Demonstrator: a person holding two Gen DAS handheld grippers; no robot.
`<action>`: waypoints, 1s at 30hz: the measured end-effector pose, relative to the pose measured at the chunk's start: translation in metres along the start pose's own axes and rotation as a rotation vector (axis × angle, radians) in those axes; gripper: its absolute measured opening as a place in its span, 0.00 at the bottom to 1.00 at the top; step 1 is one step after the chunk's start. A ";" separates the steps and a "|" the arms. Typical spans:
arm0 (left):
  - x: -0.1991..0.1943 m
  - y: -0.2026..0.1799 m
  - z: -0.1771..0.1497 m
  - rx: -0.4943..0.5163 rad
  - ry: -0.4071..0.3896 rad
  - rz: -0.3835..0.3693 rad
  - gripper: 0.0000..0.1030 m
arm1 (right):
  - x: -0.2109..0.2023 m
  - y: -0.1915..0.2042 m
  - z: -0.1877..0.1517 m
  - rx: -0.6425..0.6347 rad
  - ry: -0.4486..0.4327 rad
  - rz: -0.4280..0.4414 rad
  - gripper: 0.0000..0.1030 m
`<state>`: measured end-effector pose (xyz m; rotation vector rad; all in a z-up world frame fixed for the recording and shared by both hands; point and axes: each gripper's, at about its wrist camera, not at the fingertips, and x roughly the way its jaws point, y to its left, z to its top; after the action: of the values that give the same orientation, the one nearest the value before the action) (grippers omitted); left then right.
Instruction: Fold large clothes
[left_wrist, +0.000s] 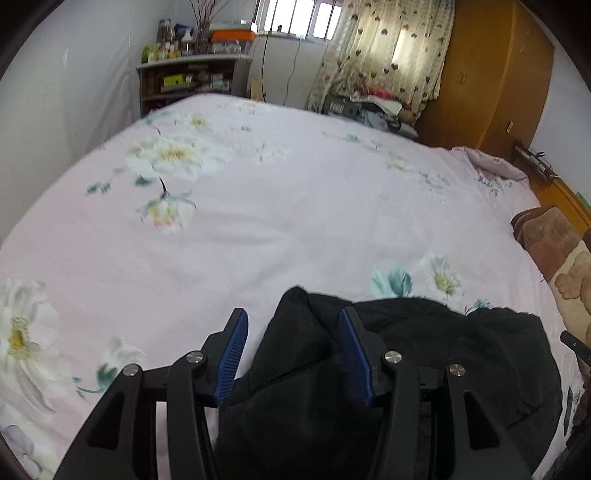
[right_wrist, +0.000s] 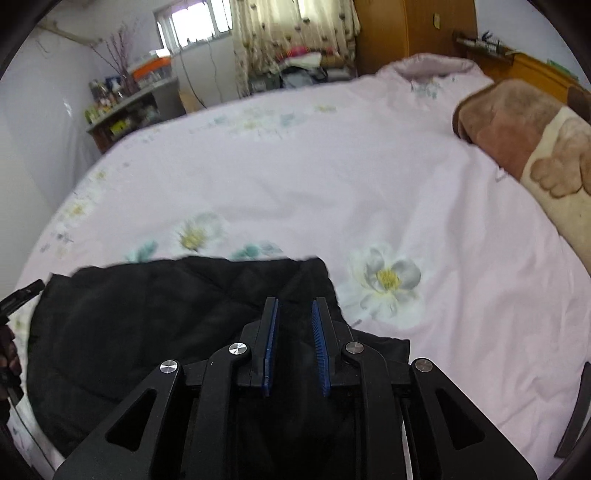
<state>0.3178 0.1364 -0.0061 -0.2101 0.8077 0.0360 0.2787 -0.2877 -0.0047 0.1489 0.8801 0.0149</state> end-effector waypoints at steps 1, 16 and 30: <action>-0.010 -0.003 0.001 0.003 -0.020 -0.007 0.53 | -0.007 0.006 0.000 -0.007 -0.015 0.016 0.20; 0.052 -0.123 -0.041 0.237 0.118 -0.182 0.60 | 0.060 0.070 -0.032 -0.171 0.043 0.024 0.24; 0.074 -0.128 -0.065 0.255 0.062 -0.152 0.61 | 0.092 0.049 -0.053 -0.092 0.021 0.045 0.24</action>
<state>0.3366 -0.0059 -0.0806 -0.0314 0.8476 -0.2165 0.2990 -0.2262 -0.1013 0.0830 0.8958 0.0987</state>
